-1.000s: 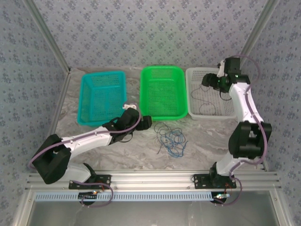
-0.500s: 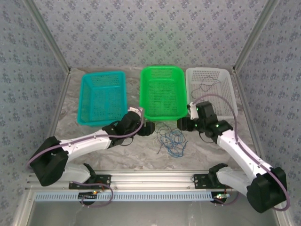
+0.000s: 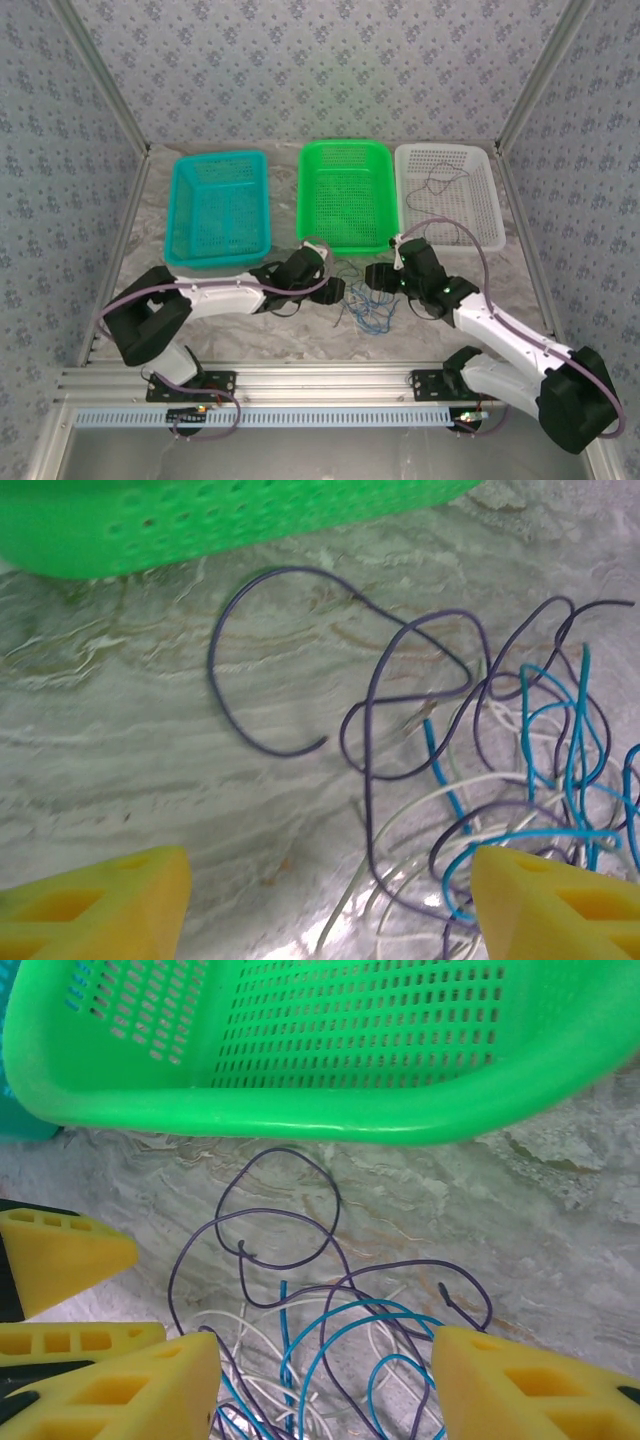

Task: Untangle the cables

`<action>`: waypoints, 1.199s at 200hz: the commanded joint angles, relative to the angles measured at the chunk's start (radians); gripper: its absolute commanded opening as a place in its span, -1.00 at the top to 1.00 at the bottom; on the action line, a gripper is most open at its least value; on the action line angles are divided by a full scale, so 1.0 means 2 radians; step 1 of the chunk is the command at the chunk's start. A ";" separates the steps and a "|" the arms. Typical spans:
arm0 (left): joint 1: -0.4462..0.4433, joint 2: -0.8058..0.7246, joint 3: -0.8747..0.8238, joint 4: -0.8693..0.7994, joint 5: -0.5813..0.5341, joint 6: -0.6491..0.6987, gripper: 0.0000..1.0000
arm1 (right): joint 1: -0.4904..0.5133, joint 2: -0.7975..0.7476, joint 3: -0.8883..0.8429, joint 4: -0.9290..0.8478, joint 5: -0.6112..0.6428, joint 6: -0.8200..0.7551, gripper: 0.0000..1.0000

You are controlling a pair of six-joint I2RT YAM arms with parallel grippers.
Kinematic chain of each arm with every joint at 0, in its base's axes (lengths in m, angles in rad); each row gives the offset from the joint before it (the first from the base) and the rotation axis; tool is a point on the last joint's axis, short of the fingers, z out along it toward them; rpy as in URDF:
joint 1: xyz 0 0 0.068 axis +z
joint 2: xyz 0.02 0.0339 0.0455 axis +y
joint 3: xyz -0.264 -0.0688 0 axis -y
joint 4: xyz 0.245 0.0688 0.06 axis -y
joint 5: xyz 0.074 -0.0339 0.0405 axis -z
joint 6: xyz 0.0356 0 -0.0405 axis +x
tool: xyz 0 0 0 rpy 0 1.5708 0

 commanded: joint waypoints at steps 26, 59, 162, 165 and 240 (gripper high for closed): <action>-0.001 0.043 0.037 0.022 -0.017 -0.016 -0.15 | 0.009 -0.038 -0.028 0.003 0.032 0.035 -0.22; 0.000 0.056 0.043 0.003 -0.048 -0.038 0.26 | 0.011 -0.064 -0.028 -0.021 0.049 0.033 -0.26; -0.005 -0.032 0.014 0.064 0.001 0.014 0.85 | 0.053 -0.067 -0.046 0.008 0.086 0.006 -0.48; -0.005 -0.037 0.013 0.065 0.003 0.017 0.85 | 0.056 -0.067 -0.046 0.009 0.090 0.004 -0.50; -0.012 -0.106 -0.005 0.086 0.040 0.040 0.86 | 0.104 -0.002 -0.048 0.131 0.112 0.010 -0.77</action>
